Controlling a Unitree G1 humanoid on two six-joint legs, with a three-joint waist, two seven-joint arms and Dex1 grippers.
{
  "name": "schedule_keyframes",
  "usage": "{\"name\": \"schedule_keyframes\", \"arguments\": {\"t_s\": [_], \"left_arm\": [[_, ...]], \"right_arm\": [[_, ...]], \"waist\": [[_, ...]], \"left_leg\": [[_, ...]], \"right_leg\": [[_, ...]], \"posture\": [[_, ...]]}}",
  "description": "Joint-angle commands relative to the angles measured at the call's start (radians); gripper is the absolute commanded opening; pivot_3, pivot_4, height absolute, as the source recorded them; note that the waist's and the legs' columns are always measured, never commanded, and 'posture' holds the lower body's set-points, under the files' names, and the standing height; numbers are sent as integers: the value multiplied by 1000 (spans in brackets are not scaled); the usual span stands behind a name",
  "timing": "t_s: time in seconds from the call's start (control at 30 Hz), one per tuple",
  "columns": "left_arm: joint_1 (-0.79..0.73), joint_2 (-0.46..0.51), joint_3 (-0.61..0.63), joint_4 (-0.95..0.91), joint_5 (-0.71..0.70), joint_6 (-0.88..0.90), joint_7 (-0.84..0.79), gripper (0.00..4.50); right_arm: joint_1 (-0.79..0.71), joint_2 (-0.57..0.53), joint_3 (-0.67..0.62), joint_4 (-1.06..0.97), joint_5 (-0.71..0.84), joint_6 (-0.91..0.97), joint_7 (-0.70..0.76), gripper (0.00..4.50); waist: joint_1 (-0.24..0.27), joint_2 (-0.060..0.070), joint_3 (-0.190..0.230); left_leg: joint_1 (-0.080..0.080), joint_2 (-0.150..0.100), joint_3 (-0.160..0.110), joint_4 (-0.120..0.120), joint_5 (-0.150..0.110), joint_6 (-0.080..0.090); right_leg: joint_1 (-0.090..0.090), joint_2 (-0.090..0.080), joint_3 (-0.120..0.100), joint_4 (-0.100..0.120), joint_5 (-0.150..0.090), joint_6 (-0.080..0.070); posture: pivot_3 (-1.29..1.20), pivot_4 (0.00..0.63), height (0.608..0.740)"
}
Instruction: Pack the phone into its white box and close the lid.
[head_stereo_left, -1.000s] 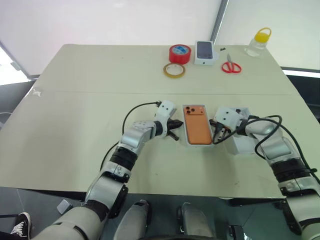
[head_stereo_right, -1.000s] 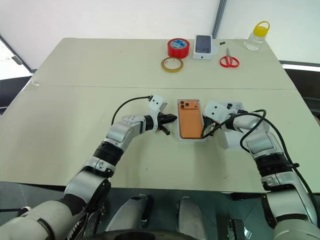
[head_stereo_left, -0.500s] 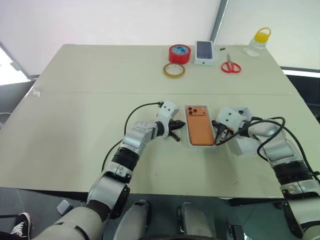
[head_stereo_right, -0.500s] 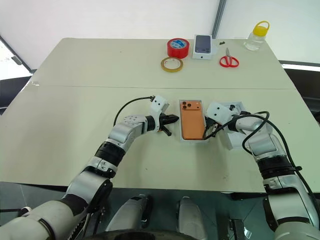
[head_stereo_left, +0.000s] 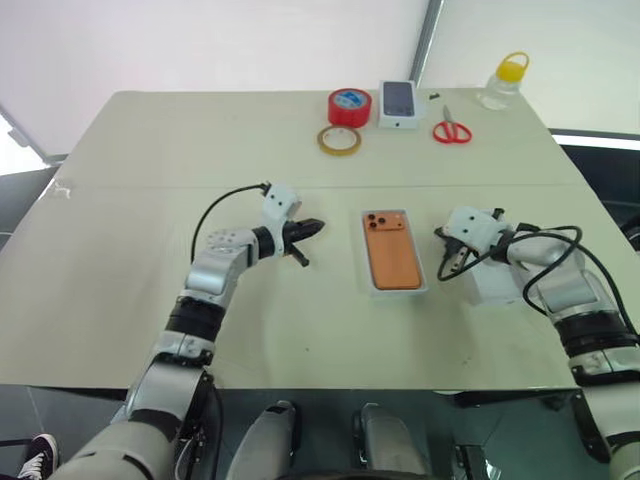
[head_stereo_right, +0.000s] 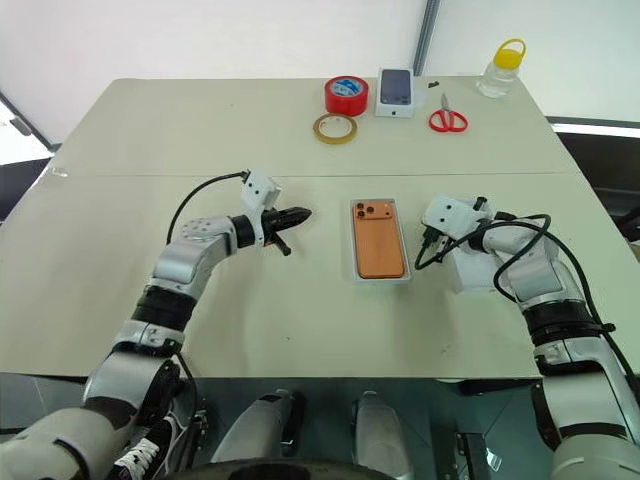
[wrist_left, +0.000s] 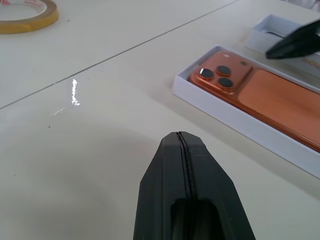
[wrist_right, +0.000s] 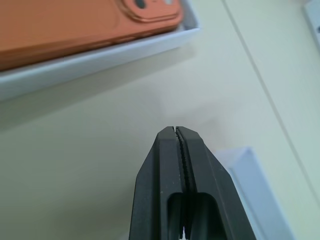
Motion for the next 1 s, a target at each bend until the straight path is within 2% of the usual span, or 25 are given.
{"name": "schedule_keyframes", "arguments": {"t_s": [0.03, 0.07, 0.13, 0.2, 0.27, 0.3, 0.4, 0.63, 0.8, 1.0], "left_arm": [[37, 50, 26, -121, -48, 32, -51, 0], [48, 70, 29, -140, -57, 40, -66, 0], [59, 97, 29, -161, -60, 31, -81, 545], [64, 137, 45, -184, -72, 9, -108, 1303], [78, 184, 59, -228, -100, -11, -167, 2347], [88, 207, 63, -248, -111, -23, -194, 2792], [121, 251, 51, -287, -89, -129, -245, 2792], [186, 260, 70, -297, -102, -283, -290, 2792], [211, 266, 75, -302, -124, -311, -312, 2792], [213, 283, 70, -291, -117, -336, -336, 2792]], "right_arm": [[-10, 5, -76, -79, 104, 77, 45, 41], [-3, 7, -95, -111, 153, 138, 79, 41], [13, 1, -113, -163, 215, 221, 131, 582], [47, -22, -131, -229, 228, 265, 141, 1377], [67, -43, -165, -301, 237, 357, 115, 2448], [76, -51, -191, -351, 276, 471, 119, 2912], [104, -62, -229, -448, 323, 649, 96, 2912], [222, 16, -360, -636, 342, 764, -101, 2912], [345, 29, -340, -805, 303, 847, -206, 2912], [327, 31, -319, -903, 377, 1065, -222, 2912]], "waist": [[-1, 0, 0], [-1, 1, 0], [0, 1, 0], [2, 1, 0], [3, 1, 1], [3, 1, 1], [5, 2, 1], [5, 2, 1], [5, 3, 1], [1, 4, 1]], "left_leg": [[0, 0, 0, 0, 0, 0], [0, 0, 0, 0, 0, 0], [0, 0, 0, 0, 0, 0], [0, 0, 0, 0, 0, 0], [0, 0, 0, 0, 0, 0], [0, 0, 0, 0, 0, 1], [0, 0, 0, 0, 0, 1], [0, 0, -1, -1, -4, 7], [-1, 0, 0, -1, -4, 7], [0, 0, 0, -1, -5, 8]], "right_leg": [[0, 0, 0, 0, 0, 0], [0, 0, 0, 0, 0, 0], [0, 0, 0, 0, 0, 0], [0, 0, 0, 0, 0, 0], [1, 0, 0, -1, 0, 0], [0, -1, 0, -1, 0, 0], [0, -1, 0, -1, 0, 0], [0, -1, 0, -1, 0, -1], [0, -1, 0, -1, 0, 0], [0, -1, 0, -1, 0, -1]], "posture": [[0, 150, 740], [0, 150, 740], [0, 150, 740], [0, 150, 740], [0, 150, 740], [0, 150, 740], [0, 150, 740], [0, 150, 740], [0, 150, 740], [0, 150, 740]]}}
